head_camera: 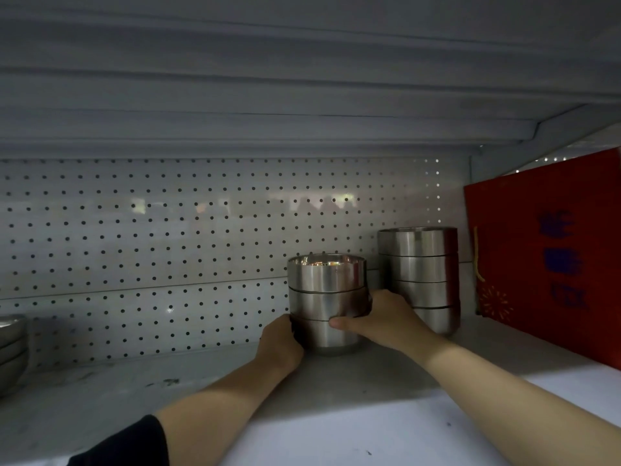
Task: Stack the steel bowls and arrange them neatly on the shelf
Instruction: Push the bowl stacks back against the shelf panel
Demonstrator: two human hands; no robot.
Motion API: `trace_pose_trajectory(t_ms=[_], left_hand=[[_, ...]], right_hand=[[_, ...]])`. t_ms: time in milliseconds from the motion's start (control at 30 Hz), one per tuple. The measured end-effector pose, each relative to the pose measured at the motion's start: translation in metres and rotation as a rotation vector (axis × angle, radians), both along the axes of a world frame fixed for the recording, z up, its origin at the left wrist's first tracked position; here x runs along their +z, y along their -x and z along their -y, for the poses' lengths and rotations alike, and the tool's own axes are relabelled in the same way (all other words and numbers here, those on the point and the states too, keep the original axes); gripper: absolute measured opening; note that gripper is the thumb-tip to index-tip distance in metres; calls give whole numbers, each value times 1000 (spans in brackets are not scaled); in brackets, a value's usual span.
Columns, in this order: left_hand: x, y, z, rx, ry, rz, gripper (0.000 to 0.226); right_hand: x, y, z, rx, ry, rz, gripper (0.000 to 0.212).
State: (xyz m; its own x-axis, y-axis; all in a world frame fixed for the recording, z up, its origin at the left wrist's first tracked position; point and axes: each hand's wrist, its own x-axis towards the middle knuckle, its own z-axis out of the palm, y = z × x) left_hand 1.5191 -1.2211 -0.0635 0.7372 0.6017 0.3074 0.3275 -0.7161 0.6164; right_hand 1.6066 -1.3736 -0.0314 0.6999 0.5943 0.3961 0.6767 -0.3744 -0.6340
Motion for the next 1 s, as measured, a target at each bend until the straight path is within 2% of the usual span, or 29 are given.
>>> trace_pose_trajectory(t_ms=[167, 300, 400, 500, 700, 800, 1000], left_hand=[[3, 3, 0, -14, -27, -42, 35], [12, 11, 1, -28, -97, -91, 39], [24, 28, 2, -17, -191, -157, 43], [37, 60, -2, -6, -329, -269, 40], [56, 149, -18, 114, -496, -463, 40], [59, 201, -37, 154, -493, -532, 40], [52, 344, -79, 279, -536, -505, 33]], right_hand=[[2, -1, 0, -50, 62, 52, 58], [18, 13, 9, -131, 185, 213, 51], [31, 23, 16, -85, 273, 288, 44], [34, 42, 7, -47, 461, 326, 40], [39, 131, -40, 96, 716, 444, 37], [42, 193, -71, 164, 704, 468, 48], [34, 325, -140, 306, 562, 478, 44]])
